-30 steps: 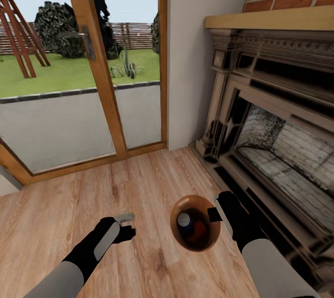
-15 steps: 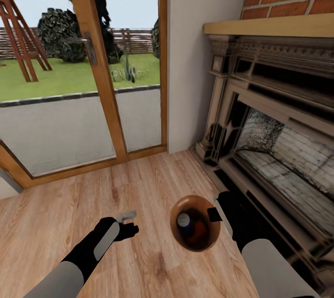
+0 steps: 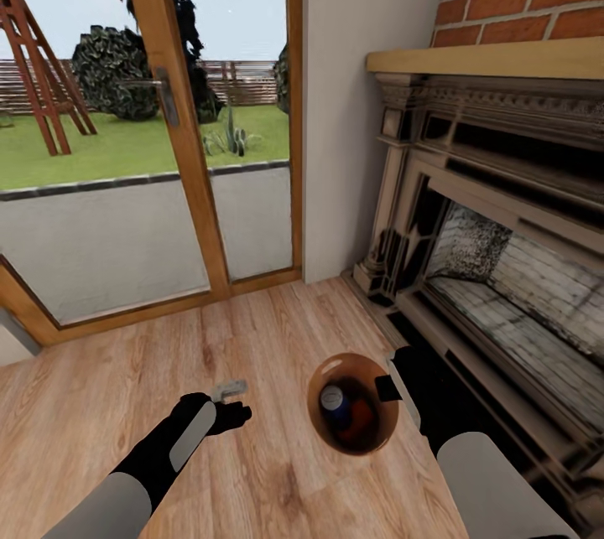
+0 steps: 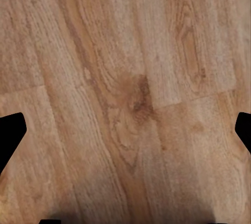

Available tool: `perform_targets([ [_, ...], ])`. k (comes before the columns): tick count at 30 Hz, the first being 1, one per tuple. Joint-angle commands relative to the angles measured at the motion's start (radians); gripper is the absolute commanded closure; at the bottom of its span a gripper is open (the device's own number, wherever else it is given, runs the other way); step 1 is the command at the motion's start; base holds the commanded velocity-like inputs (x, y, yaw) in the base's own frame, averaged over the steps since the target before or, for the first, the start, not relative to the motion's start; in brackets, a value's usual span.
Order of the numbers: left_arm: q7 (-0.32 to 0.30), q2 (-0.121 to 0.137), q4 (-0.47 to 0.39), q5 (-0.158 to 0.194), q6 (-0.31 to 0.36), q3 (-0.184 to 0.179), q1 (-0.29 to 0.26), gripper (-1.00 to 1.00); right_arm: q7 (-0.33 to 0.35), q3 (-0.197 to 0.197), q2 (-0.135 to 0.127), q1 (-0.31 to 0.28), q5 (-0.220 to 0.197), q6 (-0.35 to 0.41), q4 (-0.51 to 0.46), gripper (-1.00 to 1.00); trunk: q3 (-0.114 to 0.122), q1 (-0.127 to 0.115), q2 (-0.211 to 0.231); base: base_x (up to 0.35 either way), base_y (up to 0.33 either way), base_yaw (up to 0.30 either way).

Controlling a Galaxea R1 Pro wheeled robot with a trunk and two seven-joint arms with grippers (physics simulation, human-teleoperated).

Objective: Put the three can of soda from the living room inside the tash can in the kitchen.

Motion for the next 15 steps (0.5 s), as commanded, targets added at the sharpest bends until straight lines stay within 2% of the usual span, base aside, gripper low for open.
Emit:
perform_targets([
  [1,0.000,0.000,0.000,0.000,0.000,0.000,0.000,-1.00,0.004,0.000,0.000,0.000,-0.011,0.000,0.000,1.00,0.002,0.000,0.000,0.000,0.000,0.000],
  [11,0.000,-0.001,0.000,-0.004,-0.001,0.000,0.000,-1.00,0.005,0.002,0.001,0.000,-0.013,0.000,0.000,1.00,0.012,0.000,0.000,0.000,0.000,0.000],
  [15,0.000,-0.001,0.000,-0.004,-0.011,0.000,0.000,-1.00,0.005,0.023,0.001,0.000,-0.012,0.000,0.000,1.00,0.013,0.000,0.000,0.000,0.000,0.000],
])
